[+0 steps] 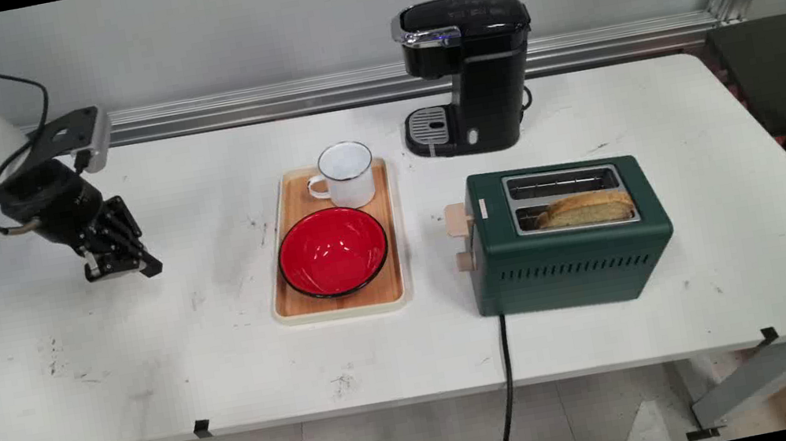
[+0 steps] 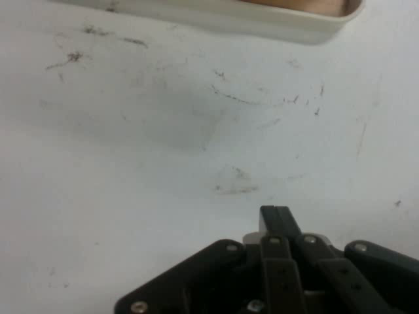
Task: Press the toaster switch
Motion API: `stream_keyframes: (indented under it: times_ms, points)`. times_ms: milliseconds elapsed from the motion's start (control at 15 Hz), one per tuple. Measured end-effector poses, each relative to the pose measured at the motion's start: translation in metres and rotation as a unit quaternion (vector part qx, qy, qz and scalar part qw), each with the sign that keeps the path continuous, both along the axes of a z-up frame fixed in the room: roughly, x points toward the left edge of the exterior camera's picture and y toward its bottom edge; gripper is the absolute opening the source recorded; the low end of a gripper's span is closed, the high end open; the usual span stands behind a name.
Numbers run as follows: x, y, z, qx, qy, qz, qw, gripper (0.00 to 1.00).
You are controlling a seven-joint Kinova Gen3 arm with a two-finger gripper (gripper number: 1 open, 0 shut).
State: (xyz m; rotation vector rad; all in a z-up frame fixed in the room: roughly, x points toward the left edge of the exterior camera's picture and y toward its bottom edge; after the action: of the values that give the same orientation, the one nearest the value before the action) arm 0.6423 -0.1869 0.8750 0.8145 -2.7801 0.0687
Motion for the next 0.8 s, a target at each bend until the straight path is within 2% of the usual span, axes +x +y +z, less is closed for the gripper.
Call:
stream_keyframes:
  times_ms: [467,800]
  points:
    - [-0.016,-0.024,0.001,-0.013,0.038,0.024,0.9989,0.00]
    - [-0.053,-0.052,0.012,-0.052,0.087,0.013,0.9948,0.00]
